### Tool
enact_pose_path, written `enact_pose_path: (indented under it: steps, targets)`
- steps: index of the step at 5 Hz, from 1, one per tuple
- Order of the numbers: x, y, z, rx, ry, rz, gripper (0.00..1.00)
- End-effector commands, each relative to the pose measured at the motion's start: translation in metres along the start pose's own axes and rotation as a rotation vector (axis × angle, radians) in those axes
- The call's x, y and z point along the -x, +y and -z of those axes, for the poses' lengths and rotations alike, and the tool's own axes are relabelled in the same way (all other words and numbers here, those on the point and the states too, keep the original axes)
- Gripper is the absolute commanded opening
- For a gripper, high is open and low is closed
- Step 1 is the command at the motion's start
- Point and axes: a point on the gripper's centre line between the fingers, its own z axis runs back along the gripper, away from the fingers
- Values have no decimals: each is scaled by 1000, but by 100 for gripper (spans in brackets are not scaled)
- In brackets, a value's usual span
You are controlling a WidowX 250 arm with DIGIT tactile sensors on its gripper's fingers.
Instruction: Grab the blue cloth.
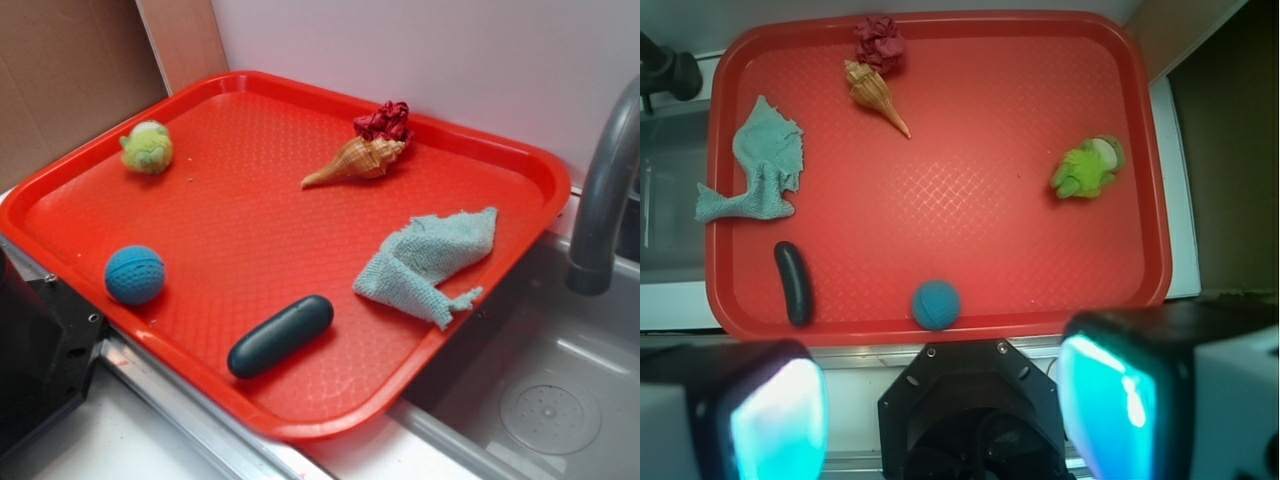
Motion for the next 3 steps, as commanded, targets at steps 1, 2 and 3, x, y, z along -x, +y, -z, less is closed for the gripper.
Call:
enact_pose_path:
  steps: [1,2,3]
  targets:
    - [0,0,0,0,0,0,100]
    - [-20,-31,43,172,57,-152,100]
    - [-58,-78,93,186,59,-310,100]
